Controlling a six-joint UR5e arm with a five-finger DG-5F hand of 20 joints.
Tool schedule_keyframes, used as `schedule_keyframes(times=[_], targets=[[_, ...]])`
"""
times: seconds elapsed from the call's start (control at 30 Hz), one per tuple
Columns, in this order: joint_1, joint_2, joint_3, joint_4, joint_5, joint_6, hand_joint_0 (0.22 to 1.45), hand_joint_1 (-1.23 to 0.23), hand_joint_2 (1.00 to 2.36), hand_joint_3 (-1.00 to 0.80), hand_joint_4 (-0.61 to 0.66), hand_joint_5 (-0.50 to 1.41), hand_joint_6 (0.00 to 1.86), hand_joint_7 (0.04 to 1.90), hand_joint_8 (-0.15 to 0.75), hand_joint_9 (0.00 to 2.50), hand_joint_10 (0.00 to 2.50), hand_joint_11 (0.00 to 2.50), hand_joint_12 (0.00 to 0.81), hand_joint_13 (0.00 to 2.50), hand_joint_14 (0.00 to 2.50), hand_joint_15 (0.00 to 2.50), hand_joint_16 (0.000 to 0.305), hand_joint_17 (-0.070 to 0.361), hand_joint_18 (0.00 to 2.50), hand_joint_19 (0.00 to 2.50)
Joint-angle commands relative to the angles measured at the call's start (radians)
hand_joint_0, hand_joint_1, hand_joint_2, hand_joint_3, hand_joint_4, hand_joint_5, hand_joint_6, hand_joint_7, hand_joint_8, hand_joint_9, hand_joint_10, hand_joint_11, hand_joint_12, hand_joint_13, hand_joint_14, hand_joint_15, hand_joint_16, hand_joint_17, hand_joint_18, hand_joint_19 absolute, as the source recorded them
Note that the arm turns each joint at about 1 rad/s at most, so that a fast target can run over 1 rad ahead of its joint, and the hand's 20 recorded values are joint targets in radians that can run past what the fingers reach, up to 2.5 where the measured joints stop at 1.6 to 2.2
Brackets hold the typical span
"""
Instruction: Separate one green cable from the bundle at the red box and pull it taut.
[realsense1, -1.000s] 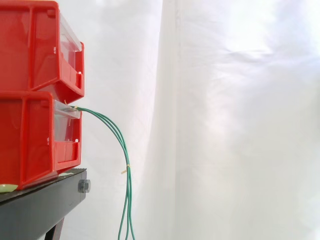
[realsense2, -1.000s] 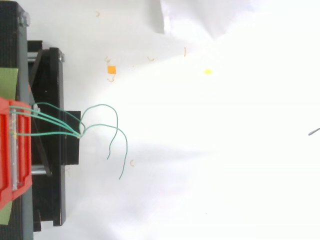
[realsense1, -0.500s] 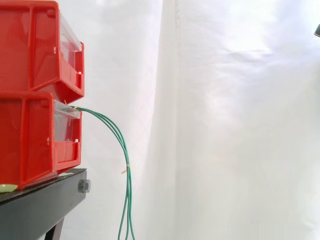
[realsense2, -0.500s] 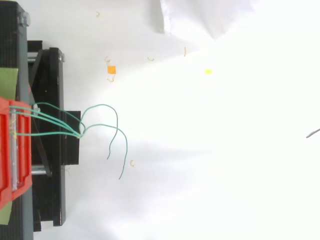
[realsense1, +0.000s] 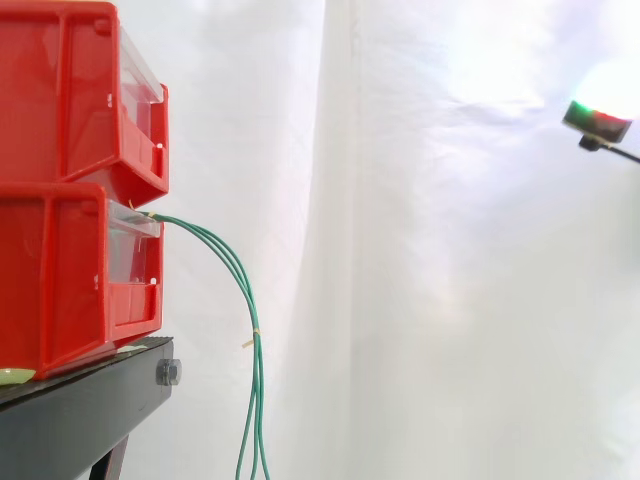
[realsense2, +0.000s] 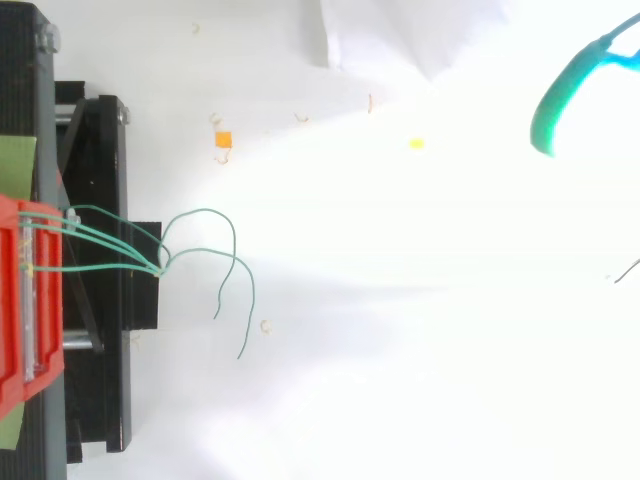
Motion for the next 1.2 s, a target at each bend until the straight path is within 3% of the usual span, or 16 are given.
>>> schedule_keyframes(times=[0.0, 0.3, 0.47, 0.6, 0.83, 0.97, 1.0, 1.17], targets=[[0.001, -0.047, 0.000, 0.055, -0.008, 0.021, 0.33, -0.43, 1.00, -0.50, 0.12, -0.26, 0.50, 0.61, 0.348, 1.15, 0.02, 0.87, 0.476, 1.18, 0.02, 0.80, 0.100, 0.226, 1.78, 0.59], [0.015, -0.178, 0.014, 0.204, -0.011, 0.048, 0.33, -0.43, 1.00, -0.50, 0.12, -0.26, 0.50, 0.62, 0.351, 1.15, 0.02, 0.85, 0.477, 1.18, 0.02, 0.81, 0.100, 0.226, 1.79, 0.61], [0.016, -0.241, 0.058, 0.208, -0.015, 0.054, 0.33, -0.43, 1.00, -0.50, 0.13, -0.26, 0.50, 0.62, 0.351, 1.16, 0.01, 0.87, 0.479, 1.19, 0.02, 0.81, 0.100, 0.224, 1.80, 0.65], [0.016, -0.300, 0.118, 0.208, -0.021, 0.063, 0.33, -0.43, 1.00, -0.50, 0.13, -0.26, 0.50, 0.62, 0.348, 1.18, 0.02, 0.88, 0.475, 1.20, 0.02, 0.82, 0.100, 0.224, 1.81, 0.65], [0.019, -0.304, 0.126, 0.208, -0.021, 0.067, 0.33, -0.43, 1.00, -0.50, 0.13, -0.26, 0.50, 0.62, 0.347, 1.18, 0.02, 0.89, 0.473, 1.20, 0.02, 0.83, 0.099, 0.224, 1.81, 0.67], [0.025, -0.326, 0.127, 0.218, -0.022, 0.068, 0.33, -0.43, 1.00, -0.50, 0.13, -0.26, 0.50, 0.62, 0.350, 1.18, 0.01, 0.88, 0.474, 1.20, 0.02, 0.83, 0.099, 0.223, 1.81, 0.66], [0.028, -0.356, 0.136, 0.237, -0.022, 0.070, 0.33, -0.43, 1.00, -0.50, 0.13, -0.26, 0.50, 0.62, 0.347, 1.18, 0.01, 0.88, 0.476, 1.20, 0.02, 0.82, 0.099, 0.223, 1.81, 0.66], [0.030, -0.389, 0.187, 0.260, -0.042, 0.073, 0.33, -0.42, 1.00, -0.50, 0.13, -0.26, 0.50, 0.61, 0.345, 1.17, 0.02, 0.84, 0.474, 1.20, 0.02, 0.82, 0.098, 0.221, 1.79, 0.67]])
